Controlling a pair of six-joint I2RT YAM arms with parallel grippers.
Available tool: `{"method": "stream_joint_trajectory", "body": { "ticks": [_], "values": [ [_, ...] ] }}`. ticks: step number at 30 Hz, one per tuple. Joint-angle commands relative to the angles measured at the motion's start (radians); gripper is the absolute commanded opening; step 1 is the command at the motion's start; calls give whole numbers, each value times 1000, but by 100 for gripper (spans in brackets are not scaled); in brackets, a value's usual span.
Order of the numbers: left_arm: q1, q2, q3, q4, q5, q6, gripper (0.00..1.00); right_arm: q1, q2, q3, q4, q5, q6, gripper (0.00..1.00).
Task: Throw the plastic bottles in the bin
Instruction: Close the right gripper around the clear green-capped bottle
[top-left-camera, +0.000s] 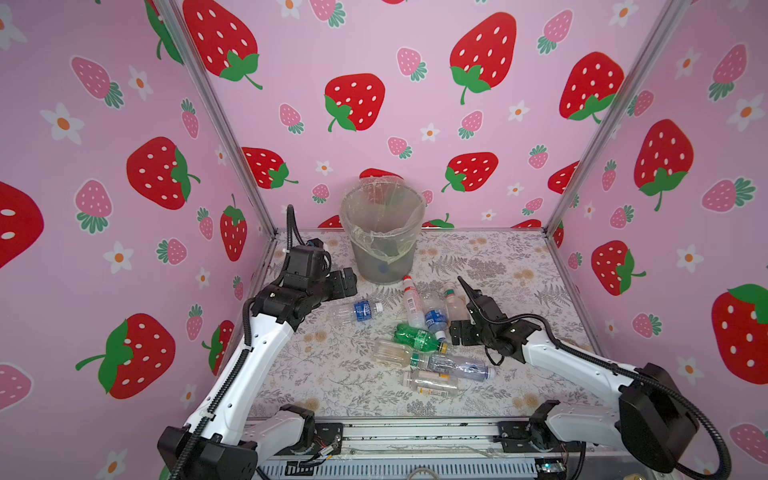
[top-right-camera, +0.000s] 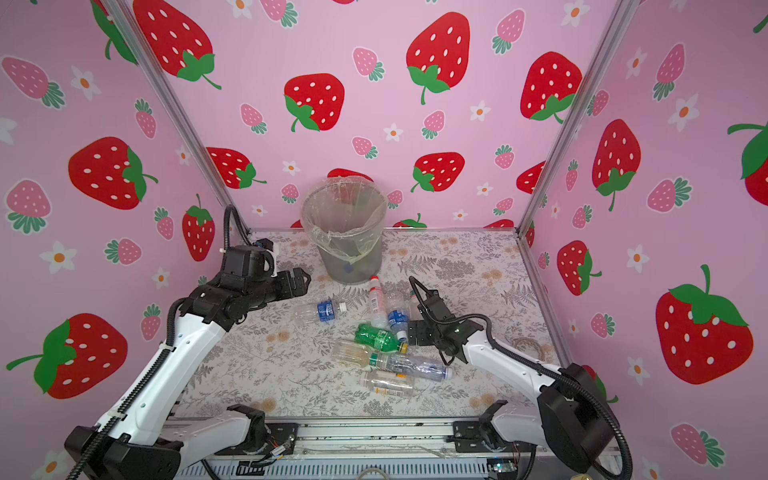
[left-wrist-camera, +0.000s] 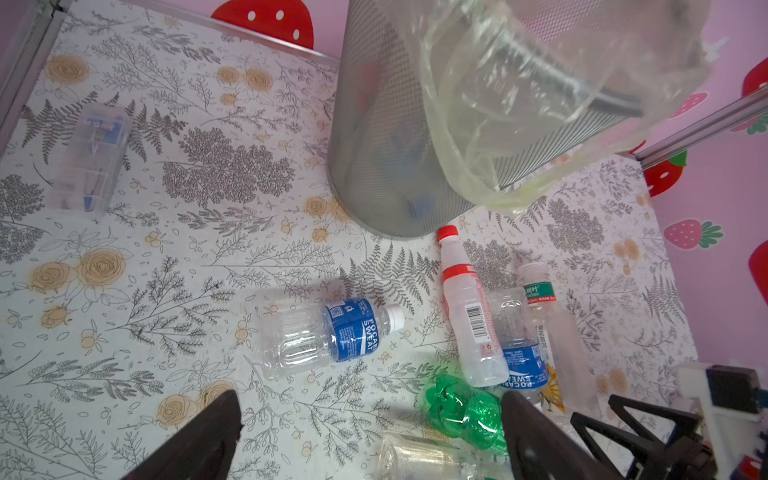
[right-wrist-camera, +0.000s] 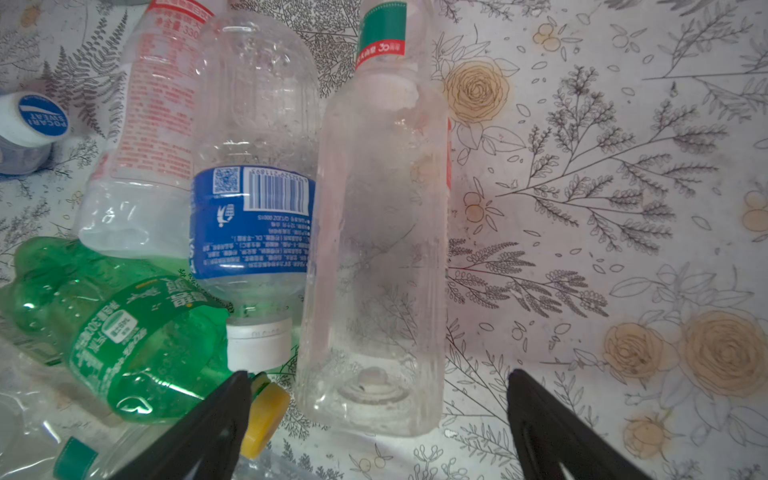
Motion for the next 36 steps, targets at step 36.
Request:
{"method": "stream_joint_trajectory", "body": {
  "ticks": [36],
  "values": [
    [71, -30, -79, 12, 105, 16, 99, -35, 236, 118, 21, 23, -15, 72]
  ]
}}
